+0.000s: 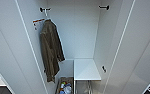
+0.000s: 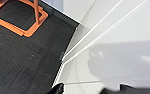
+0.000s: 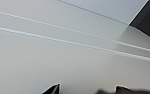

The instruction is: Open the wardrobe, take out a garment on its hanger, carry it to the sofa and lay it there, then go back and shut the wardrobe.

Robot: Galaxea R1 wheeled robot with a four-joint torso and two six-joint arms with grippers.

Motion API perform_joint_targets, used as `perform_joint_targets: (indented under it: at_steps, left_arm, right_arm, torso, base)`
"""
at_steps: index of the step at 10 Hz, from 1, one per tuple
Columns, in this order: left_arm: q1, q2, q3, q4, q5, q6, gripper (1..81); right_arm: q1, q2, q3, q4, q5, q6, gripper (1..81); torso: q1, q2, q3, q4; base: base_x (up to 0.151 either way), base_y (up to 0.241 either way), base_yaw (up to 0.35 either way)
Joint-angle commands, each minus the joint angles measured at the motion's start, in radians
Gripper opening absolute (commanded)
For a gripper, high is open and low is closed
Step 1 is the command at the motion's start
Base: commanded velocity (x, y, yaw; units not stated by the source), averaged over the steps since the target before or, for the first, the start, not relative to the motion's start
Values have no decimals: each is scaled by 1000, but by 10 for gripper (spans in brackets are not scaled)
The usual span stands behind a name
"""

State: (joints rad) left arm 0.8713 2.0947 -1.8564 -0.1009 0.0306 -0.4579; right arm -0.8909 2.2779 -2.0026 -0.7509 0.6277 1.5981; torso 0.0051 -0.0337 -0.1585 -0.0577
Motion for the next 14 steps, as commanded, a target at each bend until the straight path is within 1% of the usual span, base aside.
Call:
perform_joint_targets:
  at_steps: [1,2,4,5,6,8,9,10,11,12,13,14]
  left_arm:
    - [-85,108,102,102,75,16,811]
    - [-68,151,92,113,84,18,811]
    - [-21,202,42,165,86,16,811]
    - [27,223,5,179,86,19,811]
    - [88,251,-40,210,83,21,811]
    - [226,358,-182,314,69,19,811]
    - [287,402,-229,343,66,21,811]
    - [338,449,-276,400,64,21,811]
    - [375,507,-329,447,64,21,811]
    - [401,545,-365,471,64,21,811]
    - [427,597,-397,523,64,21,811]
    - [450,639,-429,565,64,21,811]
  right_arm:
    - [16,60,47,-128,20,-18,811]
    - [12,79,71,-163,14,-18,811]
    - [6,96,73,-191,4,-18,811]
    - [-15,103,58,-191,3,-18,811]
    - [-42,123,6,-196,0,-20,811]
    - [-109,203,-152,-225,18,-17,811]
    - [-145,240,-204,-251,9,-17,811]
    - [-182,284,-281,-298,-2,-17,811]
    - [-222,339,-415,-339,3,-4,811]
    - [-262,387,-518,-390,6,-3,811]
    - [-311,426,-588,-444,3,-1,811]
    - [-369,489,-696,-494,-5,-3,811]
  torso:
    - [0,0,0,0]
    - [0,0,0,0]
    - [0,0,0,0]
    - [1,0,0,0]
    - [1,0,0,0]
    - [1,0,-1,0]
    - [1,0,-1,0]
    - [1,0,-1,0]
    - [1,0,-1,0]
    - [1,0,-1,0]
    - [1,0,0,0]
    - [1,0,0,0]
  base:
    - [0,0,0]
    - [0,0,0]
    - [0,0,0]
    - [0,0,0]
    - [0,0,0]
    - [0,0,0]
    - [0,0,0]
    - [0,0,0]
    - [0,0,0]
    - [0,0,0]
    - [0,0,0]
    - [0,0,0]
